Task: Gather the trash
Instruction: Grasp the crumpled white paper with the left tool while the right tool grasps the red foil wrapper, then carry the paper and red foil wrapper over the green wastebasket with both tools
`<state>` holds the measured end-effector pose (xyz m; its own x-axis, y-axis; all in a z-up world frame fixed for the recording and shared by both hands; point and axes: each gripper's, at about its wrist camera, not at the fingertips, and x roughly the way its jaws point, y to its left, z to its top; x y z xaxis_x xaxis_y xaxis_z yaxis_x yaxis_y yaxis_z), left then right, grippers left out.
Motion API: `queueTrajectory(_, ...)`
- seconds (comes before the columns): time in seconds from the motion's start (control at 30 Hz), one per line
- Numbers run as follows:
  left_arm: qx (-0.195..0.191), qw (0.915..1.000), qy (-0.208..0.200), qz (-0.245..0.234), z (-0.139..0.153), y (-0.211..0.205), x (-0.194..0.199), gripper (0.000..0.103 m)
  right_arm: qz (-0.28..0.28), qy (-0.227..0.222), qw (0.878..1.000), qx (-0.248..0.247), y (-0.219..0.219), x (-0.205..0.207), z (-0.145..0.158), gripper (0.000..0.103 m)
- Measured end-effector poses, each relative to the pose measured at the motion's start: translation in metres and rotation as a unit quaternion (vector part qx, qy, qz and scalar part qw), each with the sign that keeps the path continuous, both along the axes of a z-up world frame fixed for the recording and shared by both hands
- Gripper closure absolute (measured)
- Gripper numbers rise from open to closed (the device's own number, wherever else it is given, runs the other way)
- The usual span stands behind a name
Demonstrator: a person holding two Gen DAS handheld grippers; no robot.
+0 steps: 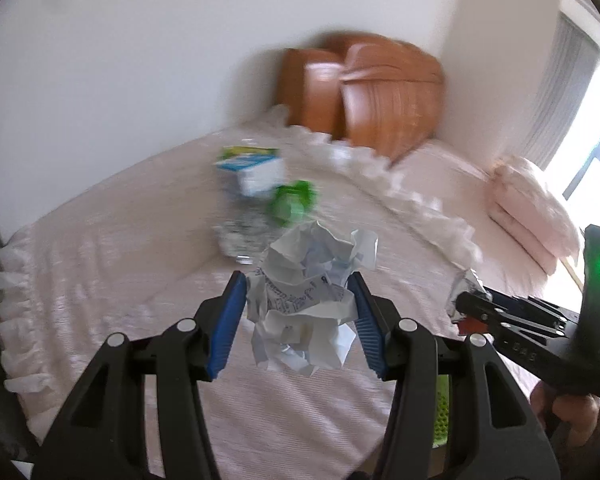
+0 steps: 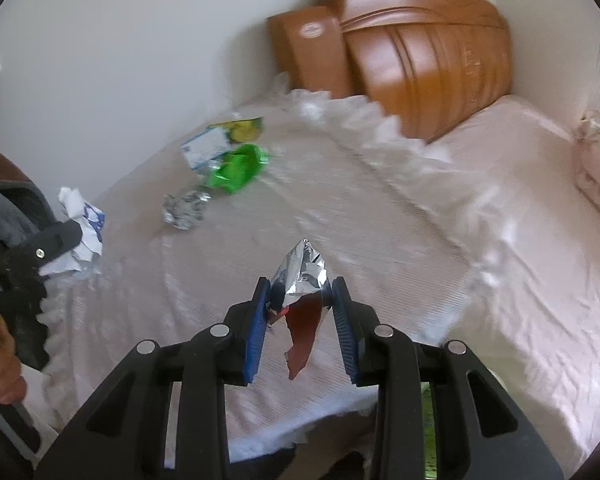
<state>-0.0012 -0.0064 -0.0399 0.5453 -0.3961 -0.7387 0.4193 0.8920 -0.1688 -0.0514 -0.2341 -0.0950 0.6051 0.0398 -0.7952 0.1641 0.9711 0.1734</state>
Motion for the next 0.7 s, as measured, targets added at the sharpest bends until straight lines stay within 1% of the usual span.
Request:
queueTrajectory(0.13,-0.005,0.9979,0.008,-0.064,0.000,-0.049,-0.023,0.052,-0.033,-0.002,0.999,-0.007,-0.030,-0.029,-0.001,0.070)
queueTrajectory(0.17,-0.005,0.9968,0.010,-0.079,0.000,-0.060,-0.028,0.052,-0.054,-0.003,0.999,-0.010,-0.044,-0.043,0.000,0.070)
queueTrajectory(0.3,-0.006,0.9896,0.017,-0.142,-0.001,-0.104,-0.050,0.052,-0.104,0.005,0.994,-0.014,-0.079,-0.078,-0.002,0.070)
queueTrajectory(0.33,-0.003,0.9861,0.018,-0.165,-0.002,-0.119,-0.058,0.052,-0.113,0.008,0.993,-0.015,-0.086,-0.085,-0.003,0.070)
queueTrajectory(0.37,-0.002,0.9837,0.018,-0.179,-0.002,-0.128,-0.063,0.052,-0.136,0.015,0.990,-0.016,-0.099,-0.100,-0.007,0.070)
queueTrajectory(0.5,0.005,0.9711,0.017,-0.238,-0.002,-0.166,-0.086,0.052,-0.183,0.034,0.982,-0.010,-0.125,-0.134,-0.021,0.070)
queueTrajectory(0.57,0.008,0.9660,0.017,-0.258,-0.002,-0.179,-0.095,0.052,-0.206,0.046,0.977,-0.005,-0.137,-0.150,-0.031,0.070)
queueTrajectory(0.7,0.014,0.9571,0.019,-0.289,-0.005,-0.202,-0.107,0.052,-0.231,0.060,0.971,0.011,-0.154,-0.172,-0.048,0.070)
